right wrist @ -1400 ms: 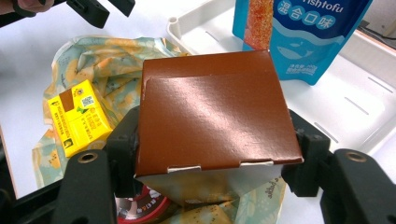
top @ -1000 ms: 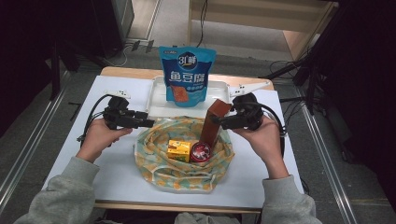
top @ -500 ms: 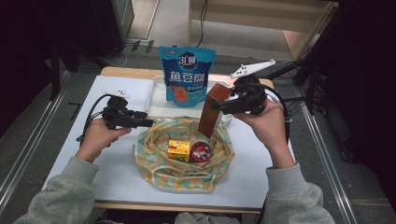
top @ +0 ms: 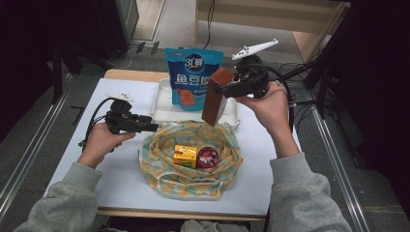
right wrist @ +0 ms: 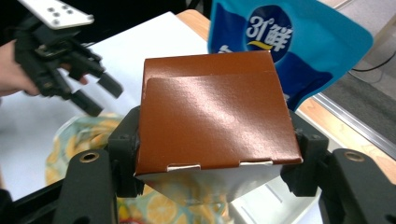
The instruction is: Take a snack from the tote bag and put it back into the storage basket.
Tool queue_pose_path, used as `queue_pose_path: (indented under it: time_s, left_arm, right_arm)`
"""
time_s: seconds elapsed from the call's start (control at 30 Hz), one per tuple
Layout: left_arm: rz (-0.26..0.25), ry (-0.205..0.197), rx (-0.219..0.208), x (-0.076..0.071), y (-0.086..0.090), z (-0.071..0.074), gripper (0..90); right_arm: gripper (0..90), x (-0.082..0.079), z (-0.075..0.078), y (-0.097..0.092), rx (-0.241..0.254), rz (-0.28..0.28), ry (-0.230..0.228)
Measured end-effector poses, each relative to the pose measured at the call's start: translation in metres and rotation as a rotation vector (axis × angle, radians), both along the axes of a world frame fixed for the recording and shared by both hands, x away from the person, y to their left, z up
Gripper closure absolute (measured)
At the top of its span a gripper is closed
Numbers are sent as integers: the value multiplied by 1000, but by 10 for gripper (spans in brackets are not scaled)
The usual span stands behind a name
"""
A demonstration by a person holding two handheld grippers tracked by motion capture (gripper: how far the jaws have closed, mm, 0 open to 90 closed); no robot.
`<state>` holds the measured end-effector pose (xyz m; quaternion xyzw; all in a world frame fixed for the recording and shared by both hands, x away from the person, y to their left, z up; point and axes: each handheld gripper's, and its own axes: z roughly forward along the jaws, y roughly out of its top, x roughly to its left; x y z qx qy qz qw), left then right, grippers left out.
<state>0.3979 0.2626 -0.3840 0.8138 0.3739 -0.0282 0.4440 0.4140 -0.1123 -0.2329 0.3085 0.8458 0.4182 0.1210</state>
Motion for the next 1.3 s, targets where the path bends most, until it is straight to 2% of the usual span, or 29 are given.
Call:
queue_pose_path:
  time_s: [0.13,0.33,0.43,0.67,1.0,1.03,1.3]
  left_arm:
    - [-2,0,-1,0,0,-1,411]
    - [-9,-3,3,0,0,-2,414]
    - [-11,-5,5,0,1,-2,416]
    - [-12,-3,3,0,0,-2,417]
    - [-14,3,2,0,0,-4,418]
    - [-14,3,3,0,0,-4,418]
    - [-16,8,10,1,0,-6,418]
  right_arm:
    - [374,16,-6,5,-6,-18,7]
    - [374,41,-22,15,-26,-46,20]
    - [375,50,-30,20,-37,-56,30]
    - [375,69,-49,26,-29,-81,43]
    - [375,81,-74,36,-31,-101,63]
    - [375,81,-76,37,-34,-107,75]
    - [374,83,-94,43,-40,-111,79]
